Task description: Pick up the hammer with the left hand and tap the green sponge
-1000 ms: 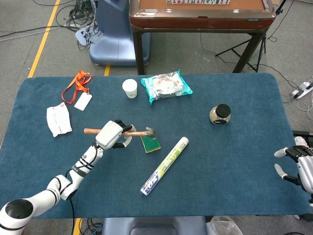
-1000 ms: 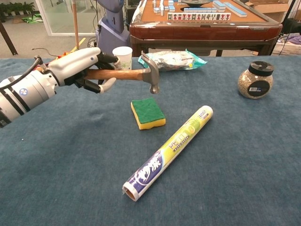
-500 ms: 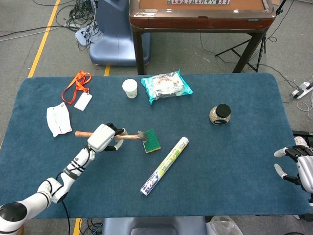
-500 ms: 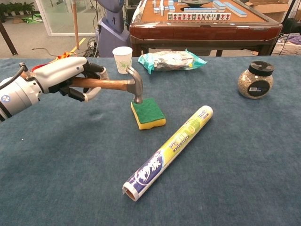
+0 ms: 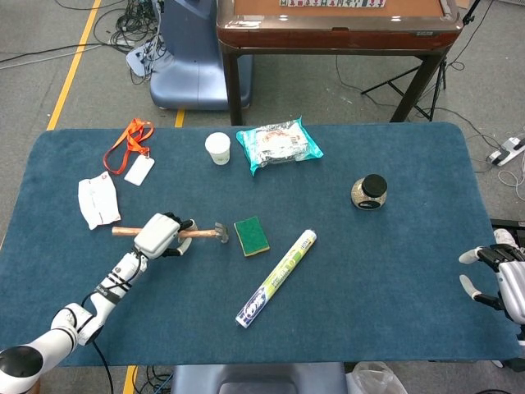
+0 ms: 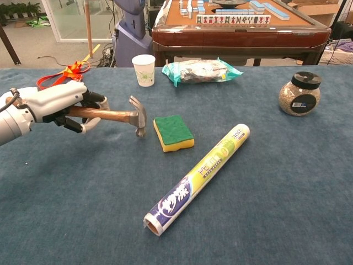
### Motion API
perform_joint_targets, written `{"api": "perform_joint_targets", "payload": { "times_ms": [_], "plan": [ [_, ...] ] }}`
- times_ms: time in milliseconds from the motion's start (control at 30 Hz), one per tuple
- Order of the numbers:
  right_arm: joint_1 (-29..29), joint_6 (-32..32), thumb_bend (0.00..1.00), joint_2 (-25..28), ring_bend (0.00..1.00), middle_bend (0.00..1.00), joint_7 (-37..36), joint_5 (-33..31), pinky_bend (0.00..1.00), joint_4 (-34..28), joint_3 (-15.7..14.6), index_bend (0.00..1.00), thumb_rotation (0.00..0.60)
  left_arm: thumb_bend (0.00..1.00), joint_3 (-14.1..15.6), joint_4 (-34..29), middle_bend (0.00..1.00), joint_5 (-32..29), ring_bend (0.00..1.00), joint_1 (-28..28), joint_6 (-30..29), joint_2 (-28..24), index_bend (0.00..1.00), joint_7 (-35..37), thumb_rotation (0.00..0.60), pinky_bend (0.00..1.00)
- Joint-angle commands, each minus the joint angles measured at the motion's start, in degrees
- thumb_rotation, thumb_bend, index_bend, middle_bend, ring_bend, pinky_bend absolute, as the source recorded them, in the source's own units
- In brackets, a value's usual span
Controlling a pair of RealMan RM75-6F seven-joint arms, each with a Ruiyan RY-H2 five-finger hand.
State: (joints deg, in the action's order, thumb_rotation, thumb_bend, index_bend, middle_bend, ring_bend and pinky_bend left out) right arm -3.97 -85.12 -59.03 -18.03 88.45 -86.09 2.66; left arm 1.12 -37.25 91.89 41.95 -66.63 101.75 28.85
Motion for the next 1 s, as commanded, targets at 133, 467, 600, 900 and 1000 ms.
{"api": "perform_joint_targets", "payload": {
  "times_ms": [133,467,600,900,1000],
  "plan": [
    [0.1,-0.2,0.32,0.0,0.39,0.45,-0.1,0.0,0.26,0.0,0.0,0.46,0.6,0.46,-1.0,-6.0,0.34,-2.7,0.25,-0.3,3.9,-2.8,0.27,-2.5,0.502,0.38],
    [0.3,-0.7,0.32,0.1,0.39,0.45,-0.6,0.2,0.26,0.1,0.0,0.46,0.6,0.37,-3.0,-20.0,0.12,-6.5,0.08,-3.8,2.5,-10.9,0.08,-9.9,0.494,0.23],
    [0.3,-0.7,0.32,0.2,0.39,0.45,-0.7,0.3,0.26,0.2,-0.1,0.46,0.6,0.37,-3.8,-25.2,0.12,-9.0,0.07,-6.7,0.5,-14.3,0.08,-13.6,0.592,0.22],
    [0.3,-1.2,0.32,0.1,0.39,0.45,-0.9,1.1,0.26,0.4,-0.2,0.46,0.6,0.37,-5.8,-38.4,0.12,-16.8,0.07,-16.0,-7.3,-21.5,0.14,-23.2,0.6,0.22],
    [0.2,-1.2,0.32,0.0,0.39,0.45,-1.1,1.8,0.26,0.6,-0.5,0.46,0.6,0.37,-5.5,-42.3,0.12,-18.1,0.07,-19.0,-9.9,-23.6,0.14,-25.4,0.6,0.22]
  ]
}}
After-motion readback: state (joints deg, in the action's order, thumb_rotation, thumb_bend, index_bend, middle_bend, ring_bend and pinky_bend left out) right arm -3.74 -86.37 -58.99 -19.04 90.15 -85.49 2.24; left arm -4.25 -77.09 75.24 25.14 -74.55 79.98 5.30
